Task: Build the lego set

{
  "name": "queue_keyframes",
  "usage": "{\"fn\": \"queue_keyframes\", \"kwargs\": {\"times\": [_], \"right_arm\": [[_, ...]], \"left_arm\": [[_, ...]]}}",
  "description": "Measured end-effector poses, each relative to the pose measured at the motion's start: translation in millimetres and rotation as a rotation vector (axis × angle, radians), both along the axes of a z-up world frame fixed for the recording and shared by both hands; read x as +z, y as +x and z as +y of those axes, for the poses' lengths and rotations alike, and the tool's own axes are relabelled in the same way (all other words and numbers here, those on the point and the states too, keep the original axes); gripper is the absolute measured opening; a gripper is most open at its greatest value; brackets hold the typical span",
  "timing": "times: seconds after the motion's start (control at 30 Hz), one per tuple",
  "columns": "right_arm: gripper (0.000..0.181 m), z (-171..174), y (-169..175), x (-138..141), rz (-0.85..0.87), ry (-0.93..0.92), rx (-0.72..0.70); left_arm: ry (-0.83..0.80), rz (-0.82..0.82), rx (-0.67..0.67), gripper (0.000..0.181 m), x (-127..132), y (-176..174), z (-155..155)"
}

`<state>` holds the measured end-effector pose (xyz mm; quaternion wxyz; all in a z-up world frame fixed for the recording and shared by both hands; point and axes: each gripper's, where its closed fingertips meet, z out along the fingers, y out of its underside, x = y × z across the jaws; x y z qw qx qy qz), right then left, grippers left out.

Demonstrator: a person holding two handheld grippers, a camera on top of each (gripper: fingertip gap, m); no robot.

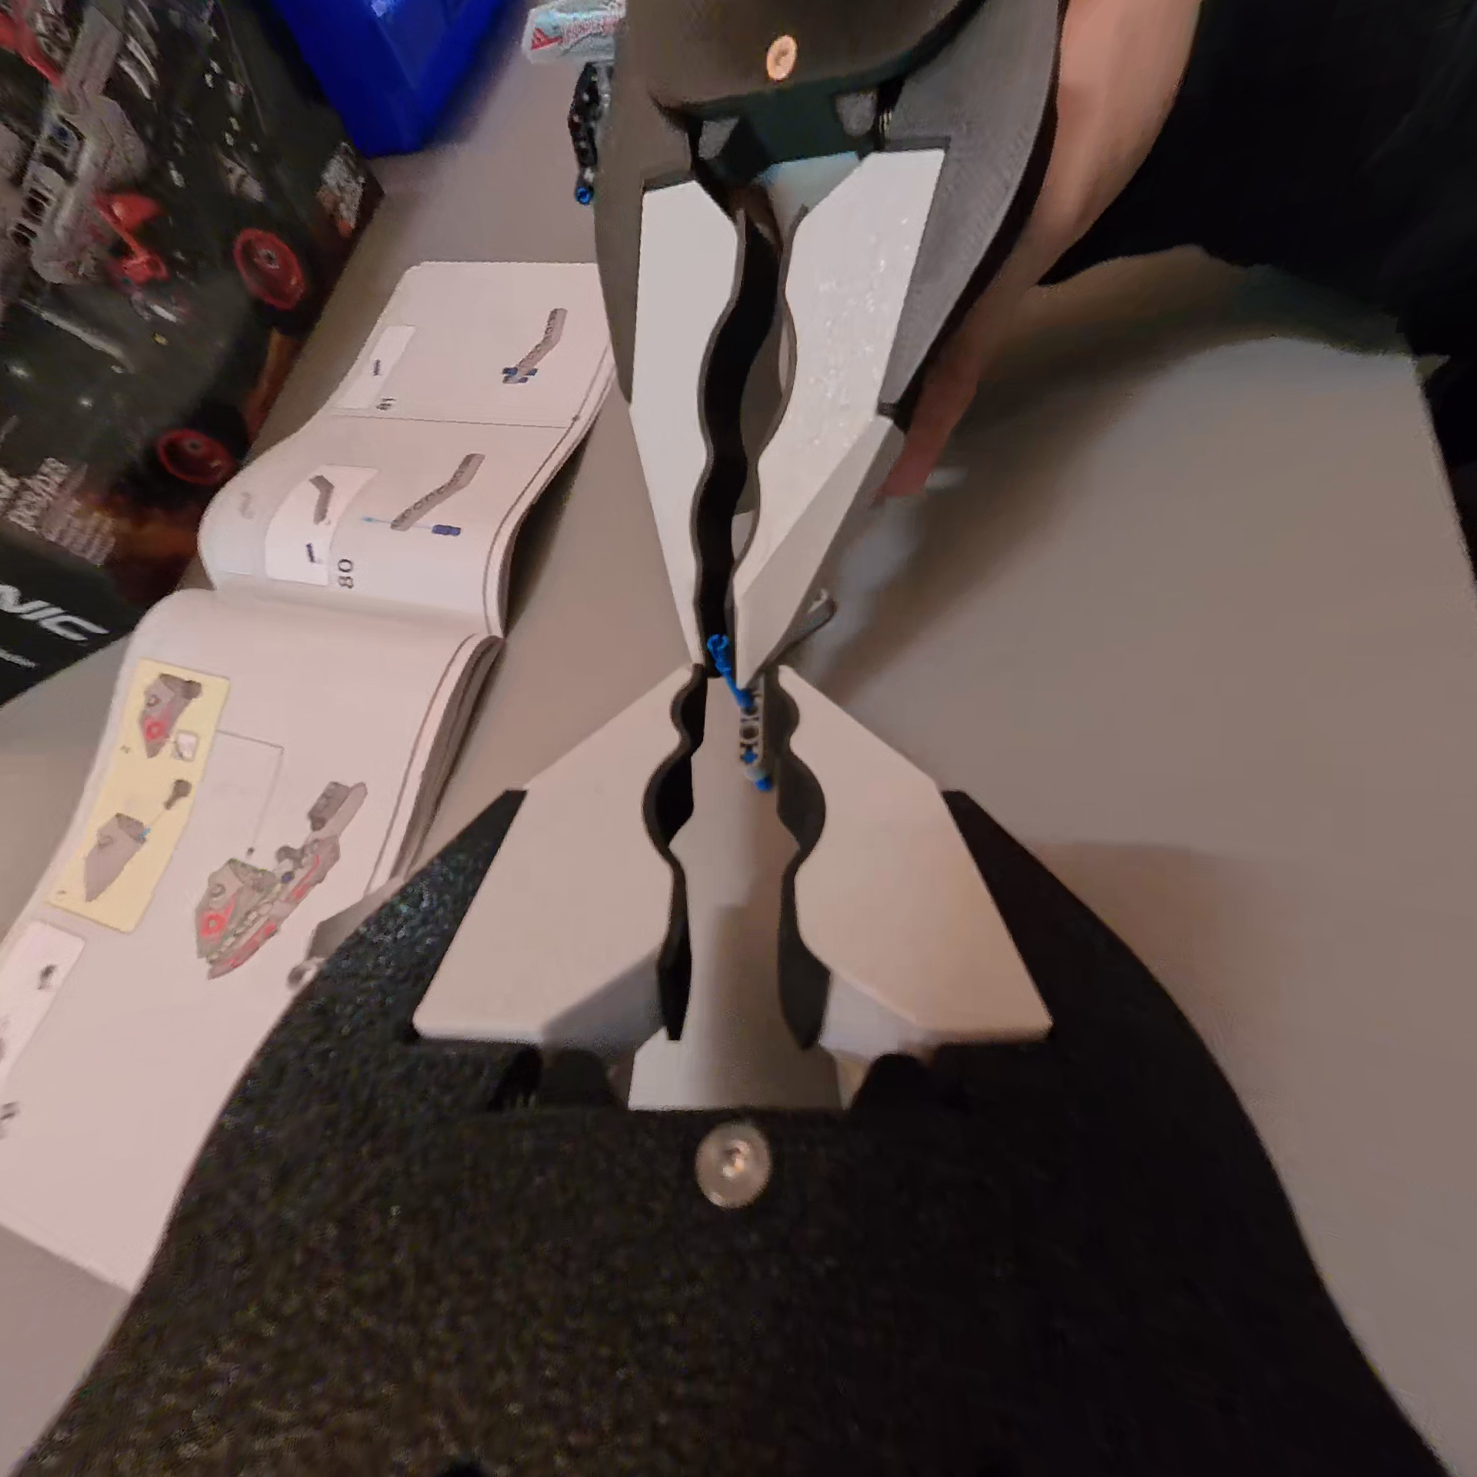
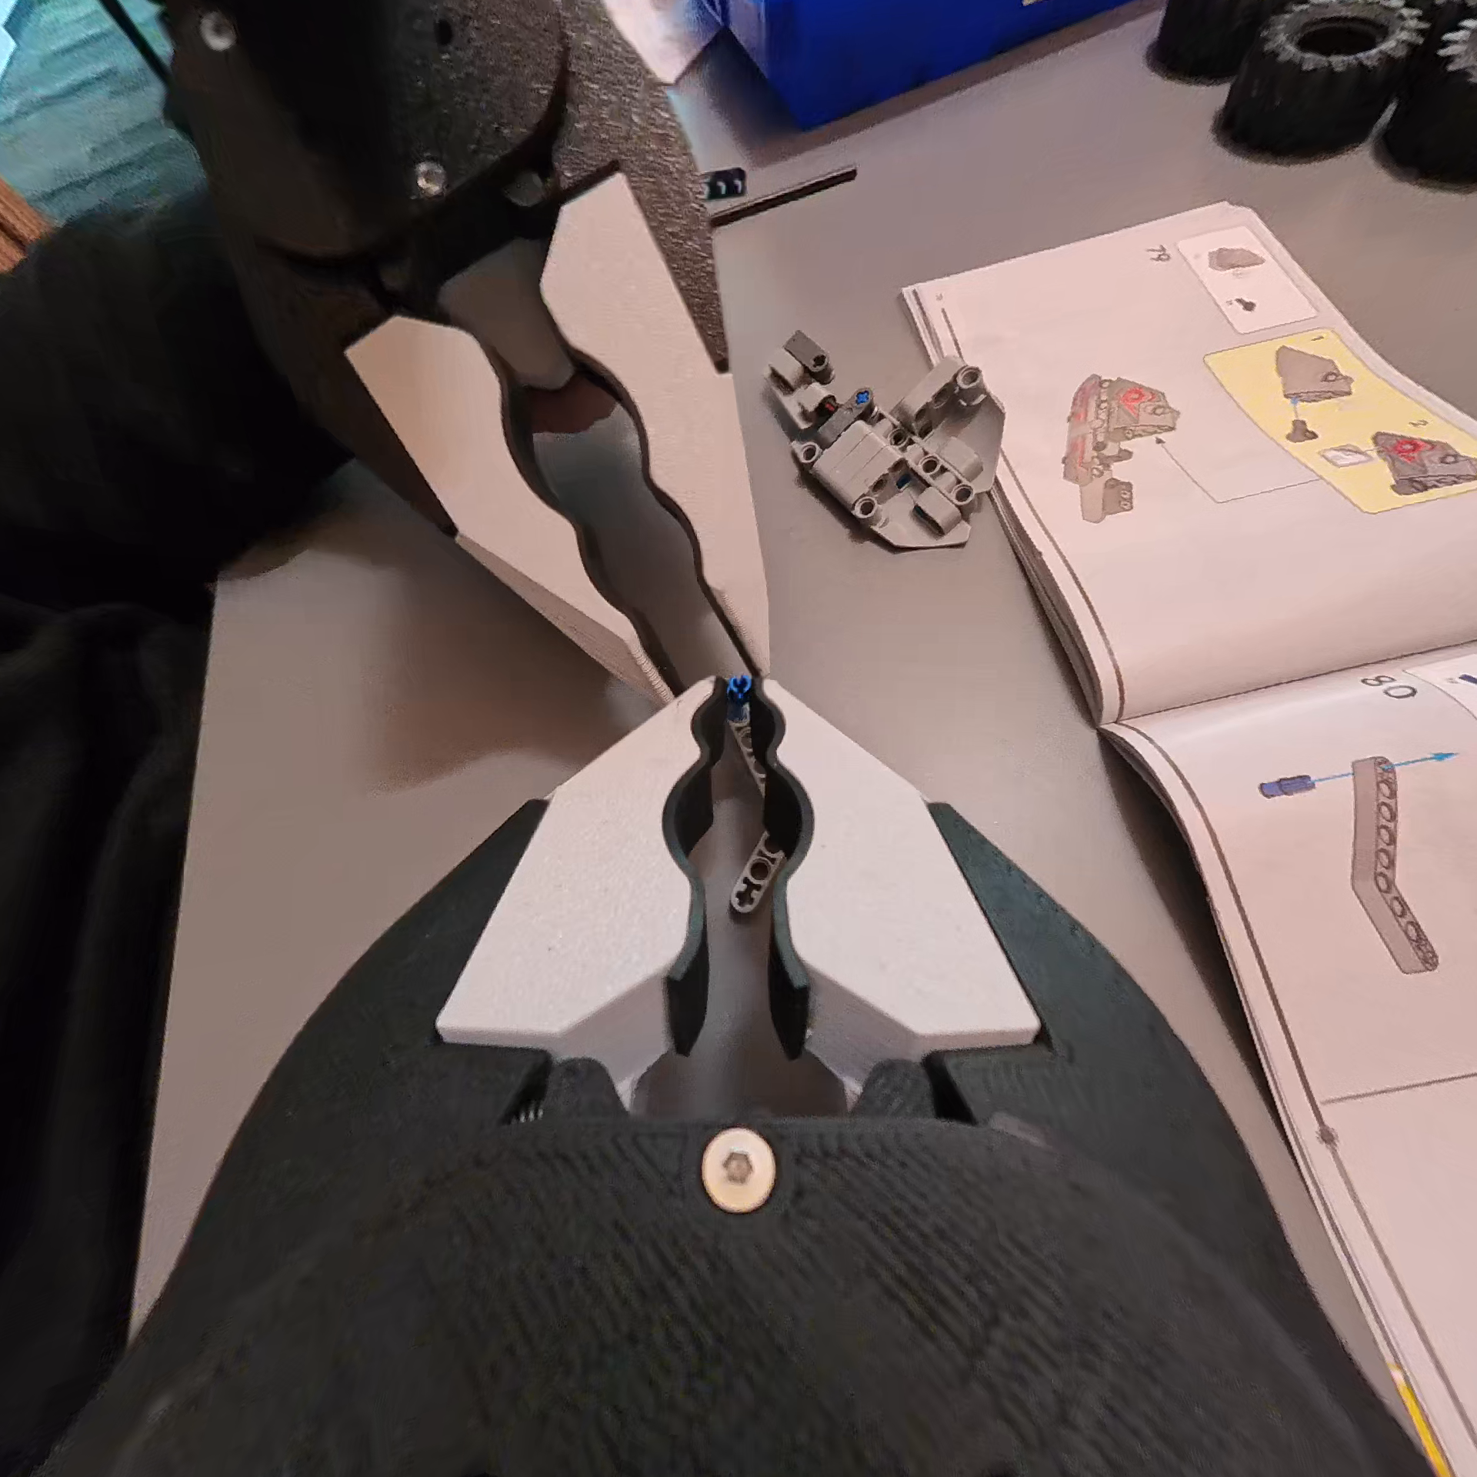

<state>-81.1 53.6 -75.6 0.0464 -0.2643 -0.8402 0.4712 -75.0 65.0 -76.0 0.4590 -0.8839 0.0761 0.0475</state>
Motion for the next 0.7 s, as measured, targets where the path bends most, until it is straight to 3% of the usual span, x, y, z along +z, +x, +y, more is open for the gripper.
{"fn": "queue_keyframes", "kwargs": {"times": [0.33, 0.5, 0.7], "right_arm": [[0.003, 6, -12, 17, -0.15, -0.272, -0.186], [0.003, 8, -18, 28, -0.173, -0.393, -0.252], [0.008, 6, -19, 30, -0.1, -0.375, -0.247]], "left_arm": [[0.026, 0.087, 0.116, 0.017, 13, -13, 5], [0.018, 0.131, 0.164, 0.007, 14, -19, 5], [0.05, 0.093, 0.214, 0.001, 17, -27, 0]]}}
